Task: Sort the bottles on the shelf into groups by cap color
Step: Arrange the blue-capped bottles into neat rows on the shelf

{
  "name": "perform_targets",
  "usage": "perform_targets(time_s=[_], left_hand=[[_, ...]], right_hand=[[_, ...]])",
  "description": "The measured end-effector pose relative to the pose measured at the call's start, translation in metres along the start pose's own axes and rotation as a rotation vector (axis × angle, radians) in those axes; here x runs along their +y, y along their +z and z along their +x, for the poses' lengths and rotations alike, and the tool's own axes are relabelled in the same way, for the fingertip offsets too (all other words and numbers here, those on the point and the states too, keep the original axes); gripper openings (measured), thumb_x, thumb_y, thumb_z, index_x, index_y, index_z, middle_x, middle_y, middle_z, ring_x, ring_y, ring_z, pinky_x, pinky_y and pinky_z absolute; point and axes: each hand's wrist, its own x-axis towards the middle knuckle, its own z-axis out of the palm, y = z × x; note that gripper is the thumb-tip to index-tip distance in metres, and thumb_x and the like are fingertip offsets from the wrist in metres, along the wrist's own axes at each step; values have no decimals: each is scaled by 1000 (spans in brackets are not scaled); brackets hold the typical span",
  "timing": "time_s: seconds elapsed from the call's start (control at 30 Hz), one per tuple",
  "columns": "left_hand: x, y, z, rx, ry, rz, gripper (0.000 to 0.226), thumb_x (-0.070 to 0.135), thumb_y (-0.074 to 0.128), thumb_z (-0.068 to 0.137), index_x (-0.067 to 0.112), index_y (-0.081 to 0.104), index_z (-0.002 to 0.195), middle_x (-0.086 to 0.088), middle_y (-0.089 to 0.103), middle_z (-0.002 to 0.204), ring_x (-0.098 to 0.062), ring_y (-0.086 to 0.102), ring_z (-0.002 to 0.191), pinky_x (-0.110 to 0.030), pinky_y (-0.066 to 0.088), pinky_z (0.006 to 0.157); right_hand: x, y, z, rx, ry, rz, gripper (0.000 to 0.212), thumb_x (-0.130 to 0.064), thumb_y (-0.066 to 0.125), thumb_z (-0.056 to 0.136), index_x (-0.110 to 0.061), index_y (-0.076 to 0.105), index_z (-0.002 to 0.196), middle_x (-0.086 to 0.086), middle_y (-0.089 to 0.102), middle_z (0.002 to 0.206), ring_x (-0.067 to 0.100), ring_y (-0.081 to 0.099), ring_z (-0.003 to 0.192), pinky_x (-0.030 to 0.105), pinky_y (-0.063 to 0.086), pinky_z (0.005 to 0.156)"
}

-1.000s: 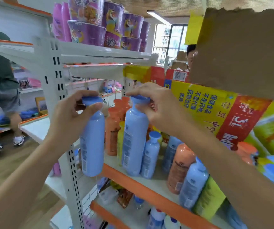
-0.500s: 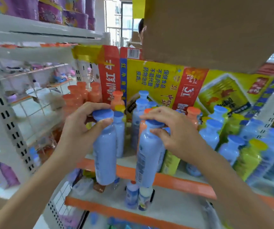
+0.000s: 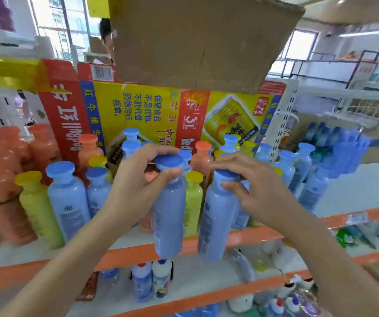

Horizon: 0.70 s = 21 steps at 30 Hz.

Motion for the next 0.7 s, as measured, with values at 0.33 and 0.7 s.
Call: perform_targets(time_s=[0.33,0.7], left_hand=[[26,41,51,-63,93,-92,28,40,62,77,25,58,101,21,59,93,13,56,80,-3,41,68],[49,67,178,167,210,-45,27,37,56,76,18,65,93,11,62,84,1,55,73,-12,43,68]], right_hand=[[18,-46,13,126,-1,-116,38,-14,51,78,-16,66,112,6,64,103,13,55,96,24,44,83],[66,-116,110,307,-143,-152,38,-13,50,74,-16,67,108,3,60,91,10,50,80,32,47,80]])
